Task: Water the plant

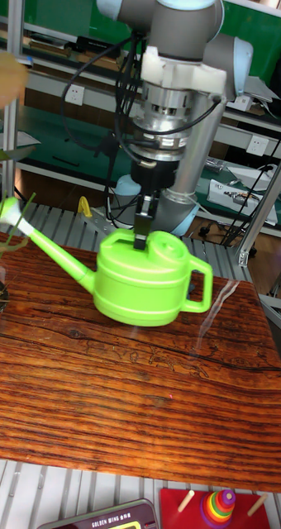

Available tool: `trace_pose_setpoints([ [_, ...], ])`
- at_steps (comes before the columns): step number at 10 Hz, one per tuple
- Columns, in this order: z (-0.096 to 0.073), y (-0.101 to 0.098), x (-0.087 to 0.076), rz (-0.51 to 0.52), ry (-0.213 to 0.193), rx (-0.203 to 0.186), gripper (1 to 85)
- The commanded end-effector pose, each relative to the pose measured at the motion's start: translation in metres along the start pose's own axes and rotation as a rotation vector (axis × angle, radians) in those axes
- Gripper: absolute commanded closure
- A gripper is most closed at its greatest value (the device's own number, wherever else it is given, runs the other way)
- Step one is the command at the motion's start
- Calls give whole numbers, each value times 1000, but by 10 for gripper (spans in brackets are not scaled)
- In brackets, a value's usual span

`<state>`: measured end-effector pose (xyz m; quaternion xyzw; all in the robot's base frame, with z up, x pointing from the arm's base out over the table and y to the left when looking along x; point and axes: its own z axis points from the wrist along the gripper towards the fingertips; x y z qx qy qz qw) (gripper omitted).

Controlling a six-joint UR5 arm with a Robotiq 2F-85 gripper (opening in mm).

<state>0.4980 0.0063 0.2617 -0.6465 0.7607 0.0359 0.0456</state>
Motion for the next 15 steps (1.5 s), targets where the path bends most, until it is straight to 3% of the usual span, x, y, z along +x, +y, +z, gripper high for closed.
trace_pose_setpoints([
  [1, 4, -1, -33, 14, -64, 13, 847],
  [4, 12, 1, -49, 5, -76, 13, 847],
  [6, 13, 5, -49, -18, -66, 5, 847],
  [8, 14, 4, -54, -58, -82, 7, 847],
  [12, 17, 3, -39, -185, -21, 1, 847],
  [15, 17, 5, -41, -256, -29, -3, 847],
])
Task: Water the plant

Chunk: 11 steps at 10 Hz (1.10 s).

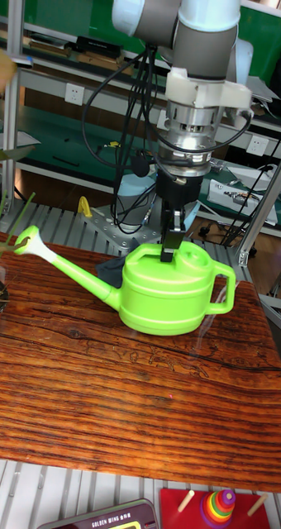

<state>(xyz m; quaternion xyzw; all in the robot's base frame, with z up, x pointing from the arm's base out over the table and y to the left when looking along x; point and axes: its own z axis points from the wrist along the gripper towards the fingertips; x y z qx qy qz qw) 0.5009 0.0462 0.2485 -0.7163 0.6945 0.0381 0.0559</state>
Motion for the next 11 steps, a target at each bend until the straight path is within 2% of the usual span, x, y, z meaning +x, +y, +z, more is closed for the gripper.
trace_pose_setpoints([
  [1, -2, 1, -5, -72, -19, -3, 847],
  [3, -6, 4, -8, -101, -49, -11, 847],
  [8, -24, 7, 7, -133, -90, -24, 847],
  [11, -32, 8, 6, -119, -148, -24, 847],
])
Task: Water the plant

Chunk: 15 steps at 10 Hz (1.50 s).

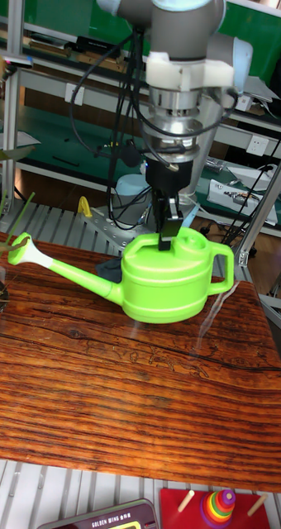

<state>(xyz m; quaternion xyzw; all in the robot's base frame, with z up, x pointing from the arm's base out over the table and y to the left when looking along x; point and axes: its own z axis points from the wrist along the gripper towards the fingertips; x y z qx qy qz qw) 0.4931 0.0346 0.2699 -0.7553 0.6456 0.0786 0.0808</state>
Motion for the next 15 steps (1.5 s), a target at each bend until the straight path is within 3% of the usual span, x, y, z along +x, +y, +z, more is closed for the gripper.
trace_pose_setpoints([
  [1, -12, 0, -7, 10, -76, 13, 847],
  [4, -16, 0, -22, 48, -145, 25, 847],
  [7, -17, 2, -6, 42, -100, 21, 847],
  [12, -22, 7, -9, 35, -151, 25, 847],
  [15, -22, 10, -3, 32, -150, 27, 847],
])
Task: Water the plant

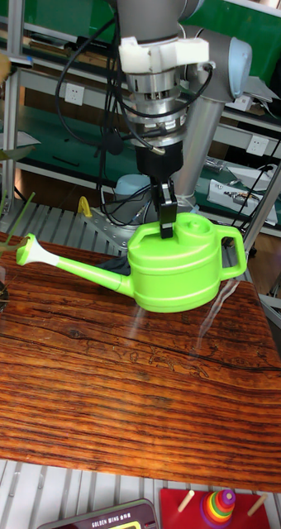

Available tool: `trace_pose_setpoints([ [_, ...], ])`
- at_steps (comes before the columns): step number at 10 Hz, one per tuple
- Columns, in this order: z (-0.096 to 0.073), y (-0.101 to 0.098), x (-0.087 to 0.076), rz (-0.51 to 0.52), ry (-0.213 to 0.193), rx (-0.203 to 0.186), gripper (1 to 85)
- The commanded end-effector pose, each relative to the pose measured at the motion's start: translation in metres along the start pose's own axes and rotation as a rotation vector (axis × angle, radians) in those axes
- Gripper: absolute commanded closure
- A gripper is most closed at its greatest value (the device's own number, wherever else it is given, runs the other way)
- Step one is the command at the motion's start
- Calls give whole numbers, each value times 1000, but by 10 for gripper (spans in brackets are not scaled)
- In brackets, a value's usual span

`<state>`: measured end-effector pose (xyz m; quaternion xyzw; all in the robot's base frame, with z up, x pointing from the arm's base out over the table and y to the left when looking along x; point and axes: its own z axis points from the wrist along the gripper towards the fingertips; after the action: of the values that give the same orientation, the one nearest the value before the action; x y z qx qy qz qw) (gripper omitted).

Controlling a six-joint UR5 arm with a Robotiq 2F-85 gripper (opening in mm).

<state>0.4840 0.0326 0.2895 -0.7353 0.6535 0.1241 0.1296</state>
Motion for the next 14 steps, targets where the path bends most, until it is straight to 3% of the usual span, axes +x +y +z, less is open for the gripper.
trace_pose_setpoints([
  [1, -4, 2, 2, -7, -22, 7, 847],
  [5, -5, 6, 4, -3, -49, 14, 847],
  [9, -5, 8, 10, -10, -36, 12, 847],
  [14, -5, 9, 12, -15, -52, 14, 847],
])
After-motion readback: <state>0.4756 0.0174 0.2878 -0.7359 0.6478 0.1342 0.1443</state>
